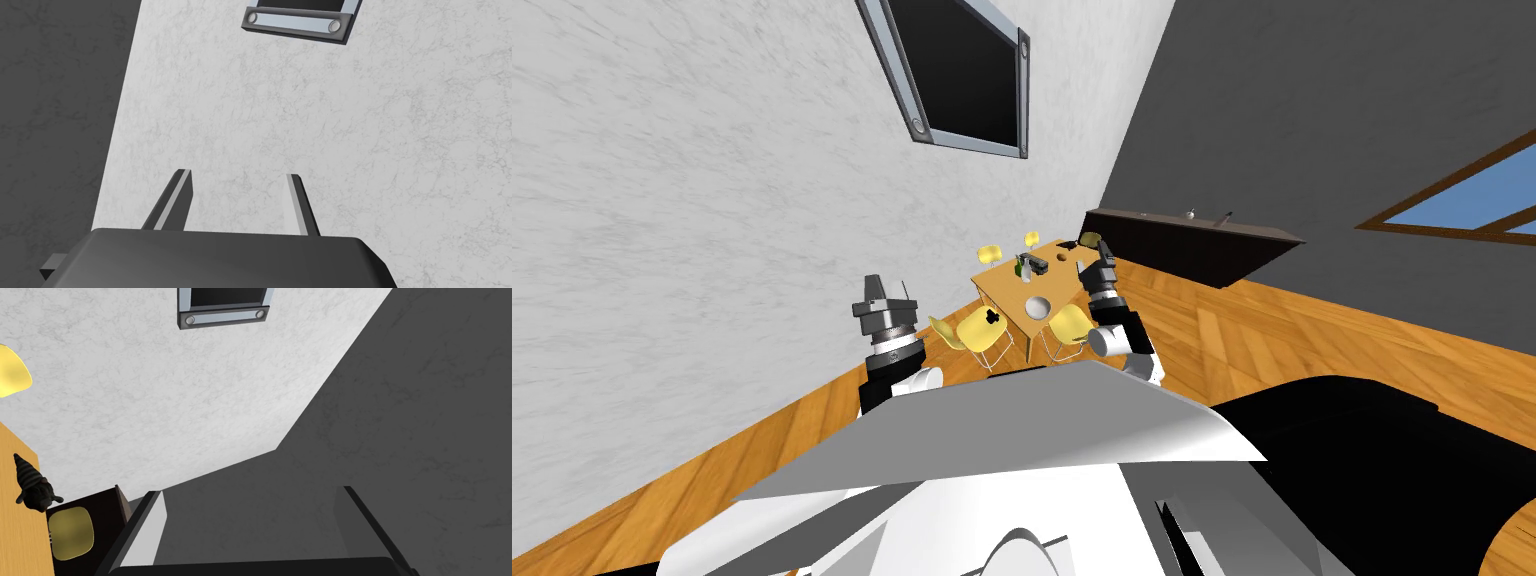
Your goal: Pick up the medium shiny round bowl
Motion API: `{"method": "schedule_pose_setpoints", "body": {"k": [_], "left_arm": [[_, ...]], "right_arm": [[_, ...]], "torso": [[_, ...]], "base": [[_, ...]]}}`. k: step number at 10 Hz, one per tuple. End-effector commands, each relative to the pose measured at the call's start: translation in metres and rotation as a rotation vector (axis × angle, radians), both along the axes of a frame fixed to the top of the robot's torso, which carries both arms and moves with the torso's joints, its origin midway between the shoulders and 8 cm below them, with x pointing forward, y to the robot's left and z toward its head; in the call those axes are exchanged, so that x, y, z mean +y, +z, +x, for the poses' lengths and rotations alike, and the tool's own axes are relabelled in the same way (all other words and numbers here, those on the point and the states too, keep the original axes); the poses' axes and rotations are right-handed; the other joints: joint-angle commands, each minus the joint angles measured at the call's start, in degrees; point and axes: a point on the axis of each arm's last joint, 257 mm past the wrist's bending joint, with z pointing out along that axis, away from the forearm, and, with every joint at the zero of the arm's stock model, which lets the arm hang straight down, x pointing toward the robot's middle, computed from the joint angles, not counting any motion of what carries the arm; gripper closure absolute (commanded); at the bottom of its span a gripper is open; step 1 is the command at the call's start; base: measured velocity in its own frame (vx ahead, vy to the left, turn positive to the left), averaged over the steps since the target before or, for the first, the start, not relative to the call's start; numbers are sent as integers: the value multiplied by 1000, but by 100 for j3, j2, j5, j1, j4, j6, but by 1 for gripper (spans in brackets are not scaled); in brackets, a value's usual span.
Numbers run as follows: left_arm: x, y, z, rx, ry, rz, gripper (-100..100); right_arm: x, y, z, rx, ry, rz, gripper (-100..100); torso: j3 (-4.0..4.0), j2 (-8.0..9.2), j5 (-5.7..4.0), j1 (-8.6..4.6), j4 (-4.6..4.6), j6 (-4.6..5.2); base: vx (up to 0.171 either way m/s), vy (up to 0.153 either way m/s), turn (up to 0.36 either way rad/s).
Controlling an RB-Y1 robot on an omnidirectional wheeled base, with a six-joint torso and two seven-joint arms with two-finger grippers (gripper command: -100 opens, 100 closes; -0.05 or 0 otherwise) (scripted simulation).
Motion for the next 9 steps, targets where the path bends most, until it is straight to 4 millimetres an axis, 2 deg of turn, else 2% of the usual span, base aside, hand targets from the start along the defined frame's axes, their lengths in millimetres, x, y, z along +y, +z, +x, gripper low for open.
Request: {"method": "schedule_pose_setpoints", "body": {"k": [1, 6, 8, 9], "left_arm": [[0, 0, 0, 0, 0, 0, 0], [0, 0, 0, 0, 0, 0, 0], [0, 0, 0, 0, 0, 0, 0], [0, 0, 0, 0, 0, 0, 0]], "right_arm": [[-1, -6, 4, 28, 0, 0, -100], [-9, -32, 23, 165, -4, -38, -100], [-8, -44, 27, 214, -2, -38, -100], [-11, -50, 31, 243, -4, -59, -100]], "torso": [[0, 0, 0, 0, 0, 0], [-1, -1, -1, -3, -1, 1], [0, 0, 0, -3, 0, 2], [-2, -3, -1, -3, -1, 3]], "base": [[-12, 1, -18], [-27, 7, 204], [-19, 2, 44], [-19, 9, 297]]}}
